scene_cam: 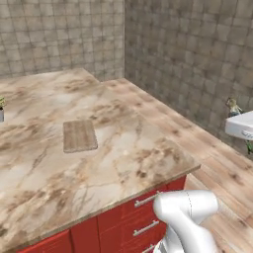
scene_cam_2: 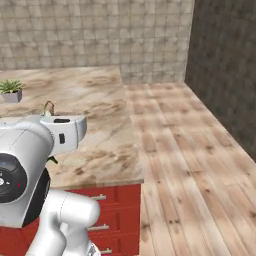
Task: Retrieve the fish from the fridge and place it on the cutting board.
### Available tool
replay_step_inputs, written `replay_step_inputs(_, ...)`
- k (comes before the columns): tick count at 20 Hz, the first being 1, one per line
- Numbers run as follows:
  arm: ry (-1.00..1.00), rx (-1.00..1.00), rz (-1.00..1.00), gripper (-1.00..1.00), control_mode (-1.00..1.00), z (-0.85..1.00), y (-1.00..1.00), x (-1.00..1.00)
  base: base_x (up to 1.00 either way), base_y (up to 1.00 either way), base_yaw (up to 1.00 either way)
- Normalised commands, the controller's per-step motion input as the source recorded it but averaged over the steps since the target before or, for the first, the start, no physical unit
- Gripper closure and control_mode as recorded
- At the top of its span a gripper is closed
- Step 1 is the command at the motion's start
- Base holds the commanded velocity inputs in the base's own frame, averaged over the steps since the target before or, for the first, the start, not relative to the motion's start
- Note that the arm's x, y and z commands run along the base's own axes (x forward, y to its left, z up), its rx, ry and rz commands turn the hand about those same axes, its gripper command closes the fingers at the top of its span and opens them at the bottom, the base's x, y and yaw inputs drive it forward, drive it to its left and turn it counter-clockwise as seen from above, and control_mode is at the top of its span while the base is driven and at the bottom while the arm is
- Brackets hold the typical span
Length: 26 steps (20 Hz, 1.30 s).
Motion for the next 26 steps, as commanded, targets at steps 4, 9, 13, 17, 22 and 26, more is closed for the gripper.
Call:
replay_step_inputs(4,0.0,0.0,0.0,1.0,1.0,0.0,0.0,0.0,0.76,0.0,0.67)
replay_step_inputs(9,0.0,0.0,0.0,1.0,1.0,0.0,0.0,0.0,1.0,0.0,0.26)
replay_step_inputs(13,0.0,0.0,0.0,1.0,1.0,0.0,0.0,0.0,0.93,0.04,0.03)
replay_step_inputs(17,0.19,-0.1,0.0,1.0,-1.0,-0.19,0.11,0.54,0.18,0.0,0.0)
replay_step_inputs(22,0.42,-0.28,0.0,1.0,-1.0,-0.47,0.74,1.0,0.0,0.0,0.0)
replay_step_inputs(26,0.4,-0.23,0.02,1.0,-1.0,-0.7,0.57,1.0,0.0,0.0,0.0)
